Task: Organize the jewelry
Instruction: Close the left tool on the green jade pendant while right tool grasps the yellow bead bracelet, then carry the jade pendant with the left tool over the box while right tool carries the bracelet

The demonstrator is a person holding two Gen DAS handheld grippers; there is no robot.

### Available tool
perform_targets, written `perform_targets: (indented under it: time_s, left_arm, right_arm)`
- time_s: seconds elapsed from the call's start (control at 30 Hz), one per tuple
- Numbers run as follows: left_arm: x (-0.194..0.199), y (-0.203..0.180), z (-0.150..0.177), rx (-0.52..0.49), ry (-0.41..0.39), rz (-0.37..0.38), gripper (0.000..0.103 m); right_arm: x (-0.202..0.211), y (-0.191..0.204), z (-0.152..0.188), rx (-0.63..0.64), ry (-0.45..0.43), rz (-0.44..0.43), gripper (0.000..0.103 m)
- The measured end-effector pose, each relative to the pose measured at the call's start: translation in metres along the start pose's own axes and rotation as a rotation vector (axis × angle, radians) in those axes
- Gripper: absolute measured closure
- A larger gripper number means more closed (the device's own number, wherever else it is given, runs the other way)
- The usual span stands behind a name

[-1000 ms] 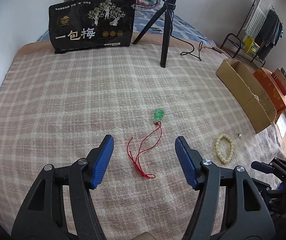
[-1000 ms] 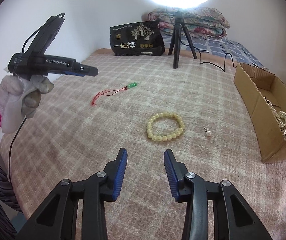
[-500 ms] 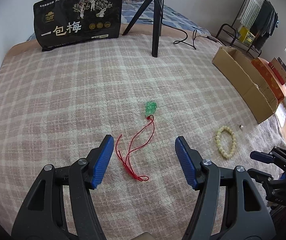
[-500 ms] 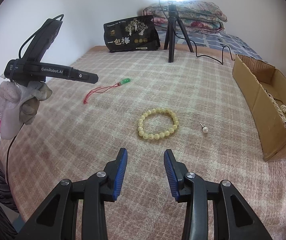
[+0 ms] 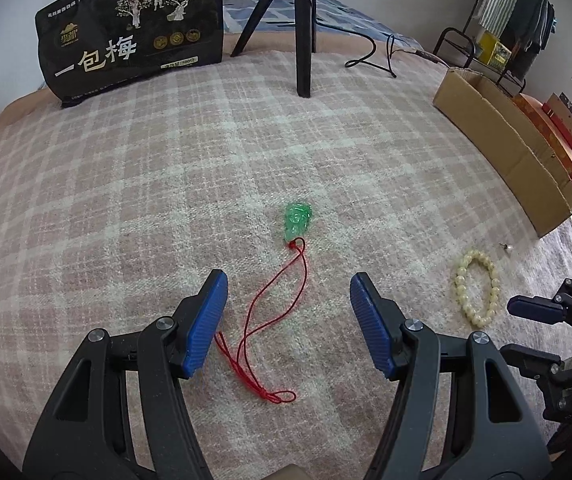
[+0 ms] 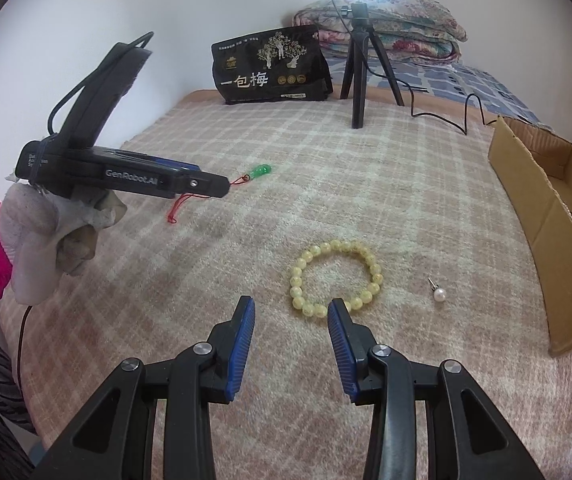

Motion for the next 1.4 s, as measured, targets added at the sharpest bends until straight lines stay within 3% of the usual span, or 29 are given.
perform_targets:
  time_s: [0.13,0.43,0.53,0.67,0.73,0.93,1.13,1.4]
  left_arm:
    - [-0.013,0.0,-0.002,-0.012,0.021,-0.026,0.046]
    - [-0.026,-0.001,-0.028,-0.008,0.001,-0.017,0.046]
    - [-0.031,-0.003,-0.031,-0.034,0.0,-0.032,0.054]
    - [-0.033,-0.003,-0.032,-0.047,-0.013,-0.043,0.083]
    - [-0.033,-0.003,-0.032,-0.043,-0.018,-0.042,0.089]
    - [-0.031,-0.001,-0.033,-0.024,-0.02,-0.035,0.089]
    - [-0.024,0.003,-0.028,-0.009,-0.022,-0.032,0.089]
    - [-0.013,0.004,-0.023,-0.001,-0.029,-0.028,0.089]
  right_arm:
    - [-0.01,0.001,-0.005,0.012,0.018,0.015,0.064]
    - [-0.03,0.003,-0.009,0.039,0.062,0.058,0.064]
    - [-0.034,0.005,-0.006,0.07,0.076,0.08,0.063]
    - [-0.035,0.005,-0.006,0.08,0.083,0.079,0.068]
    - [-0.036,0.005,-0.006,0.08,0.083,0.085,0.073]
    - [-0.036,0.005,-0.007,0.087,0.097,0.097,0.095]
    - [-0.034,0.005,-0.007,0.077,0.098,0.102,0.098]
    - [-0.022,-0.004,-0.008,0.003,0.075,0.034,0.098]
Point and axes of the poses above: each gripper's, at about its wrist camera, not at the fingertips, and x roughly against the way its jaws point, y to its left, z to its underside, the point moved 6 cm from there along -x, roughly the way its jaws point, and after that the axes turned 7 degrees about y, right-handed, at the moved point
